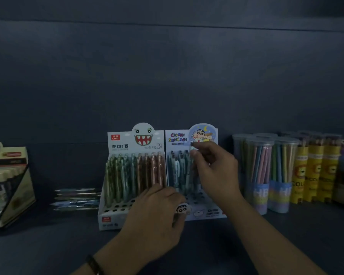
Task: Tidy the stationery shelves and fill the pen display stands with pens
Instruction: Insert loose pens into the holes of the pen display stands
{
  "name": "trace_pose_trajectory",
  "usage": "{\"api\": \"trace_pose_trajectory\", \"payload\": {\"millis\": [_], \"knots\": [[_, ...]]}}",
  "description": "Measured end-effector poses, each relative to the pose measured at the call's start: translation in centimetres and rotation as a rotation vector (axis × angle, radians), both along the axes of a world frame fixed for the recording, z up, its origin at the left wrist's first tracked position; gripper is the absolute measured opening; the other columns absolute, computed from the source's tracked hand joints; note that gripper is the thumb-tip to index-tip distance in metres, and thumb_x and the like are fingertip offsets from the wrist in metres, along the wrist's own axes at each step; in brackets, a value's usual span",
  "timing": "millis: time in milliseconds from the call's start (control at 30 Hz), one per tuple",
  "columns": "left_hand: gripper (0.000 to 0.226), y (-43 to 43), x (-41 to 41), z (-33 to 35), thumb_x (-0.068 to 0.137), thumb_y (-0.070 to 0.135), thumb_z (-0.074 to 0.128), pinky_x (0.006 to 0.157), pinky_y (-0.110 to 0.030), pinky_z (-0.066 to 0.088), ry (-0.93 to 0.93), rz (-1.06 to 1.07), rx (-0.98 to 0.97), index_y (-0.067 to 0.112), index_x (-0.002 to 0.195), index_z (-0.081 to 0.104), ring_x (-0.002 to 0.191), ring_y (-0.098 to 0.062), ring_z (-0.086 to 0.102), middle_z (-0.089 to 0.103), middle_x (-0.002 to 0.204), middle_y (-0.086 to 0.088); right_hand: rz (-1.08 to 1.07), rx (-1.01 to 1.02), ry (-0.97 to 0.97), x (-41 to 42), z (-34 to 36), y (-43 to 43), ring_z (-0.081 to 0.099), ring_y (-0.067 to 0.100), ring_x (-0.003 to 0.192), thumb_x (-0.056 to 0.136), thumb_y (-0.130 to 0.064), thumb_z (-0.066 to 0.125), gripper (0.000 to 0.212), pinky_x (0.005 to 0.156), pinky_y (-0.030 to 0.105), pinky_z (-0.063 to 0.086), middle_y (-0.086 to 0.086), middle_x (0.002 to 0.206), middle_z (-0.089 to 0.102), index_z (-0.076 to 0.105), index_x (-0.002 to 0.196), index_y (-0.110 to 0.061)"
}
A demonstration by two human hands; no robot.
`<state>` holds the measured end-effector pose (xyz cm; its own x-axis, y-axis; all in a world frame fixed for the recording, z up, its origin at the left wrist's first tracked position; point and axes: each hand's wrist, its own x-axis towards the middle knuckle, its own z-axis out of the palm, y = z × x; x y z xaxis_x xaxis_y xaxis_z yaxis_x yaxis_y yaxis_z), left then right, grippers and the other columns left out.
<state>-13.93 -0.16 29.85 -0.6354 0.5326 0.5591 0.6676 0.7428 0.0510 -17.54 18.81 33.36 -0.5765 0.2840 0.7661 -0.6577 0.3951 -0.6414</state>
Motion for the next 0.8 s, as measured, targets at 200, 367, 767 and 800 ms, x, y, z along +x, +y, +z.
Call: {"api": "trace_pose_trajectory", "payload": {"millis": [200, 367, 767, 800], "knots": [[0.031, 0.3, 0.5, 0.0, 0.101, 0.05, 0.053, 0.104, -0.027, 0.043, -0.009, 0.004, 0.024, 0.038, 0.129, 0.059, 0.111, -0.009, 0.043, 0.053, 0.123, 0.021, -0.069, 0.108, -0.024, -0.4, -0.3, -0.1, 0.073, 0.01, 0.072, 0.098, -0.018, 0.073, 0.012, 0.072, 0.036, 0.062, -0.01, 0.08, 0.075, 0.077, 0.108, -0.025], [0.031, 0.2, 0.7, 0.1, 0.101, 0.05, 0.052, 0.102, -0.027, 0.042, -0.02, 0.003, 0.037, 0.039, 0.129, 0.058, 0.111, -0.008, 0.042, 0.051, 0.123, 0.022, -0.119, 0.225, -0.063, -0.3, -0.5, -0.3, 0.07, -0.002, 0.079, 0.097, -0.022, 0.075, 0.009, 0.074, 0.02, 0.059, -0.021, 0.081, 0.071, 0.078, 0.105, -0.023], [0.034, -0.3, 0.1, 0.1, 0.1, 0.05, 0.056, 0.104, -0.028, 0.044, -0.014, -0.053, 0.077, 0.041, 0.133, 0.06, 0.111, -0.006, 0.047, 0.059, 0.122, 0.024, -0.2, 0.311, -0.092, 0.4, -1.2, -0.3, 0.066, -0.009, 0.082, 0.094, -0.02, 0.077, 0.008, 0.071, 0.004, 0.048, -0.026, 0.079, 0.066, 0.078, 0.101, -0.021], [0.034, -0.5, 0.0, 0.2, 0.099, 0.047, 0.058, 0.101, -0.028, 0.046, -0.003, -0.068, 0.11, 0.041, 0.132, 0.061, 0.11, -0.004, 0.05, 0.061, 0.119, 0.025, -0.207, 0.306, -0.09, 0.4, -1.2, -0.3, 0.066, -0.008, 0.081, 0.094, -0.021, 0.077, 0.006, 0.07, 0.003, 0.047, -0.024, 0.078, 0.066, 0.077, 0.1, -0.021]]}}
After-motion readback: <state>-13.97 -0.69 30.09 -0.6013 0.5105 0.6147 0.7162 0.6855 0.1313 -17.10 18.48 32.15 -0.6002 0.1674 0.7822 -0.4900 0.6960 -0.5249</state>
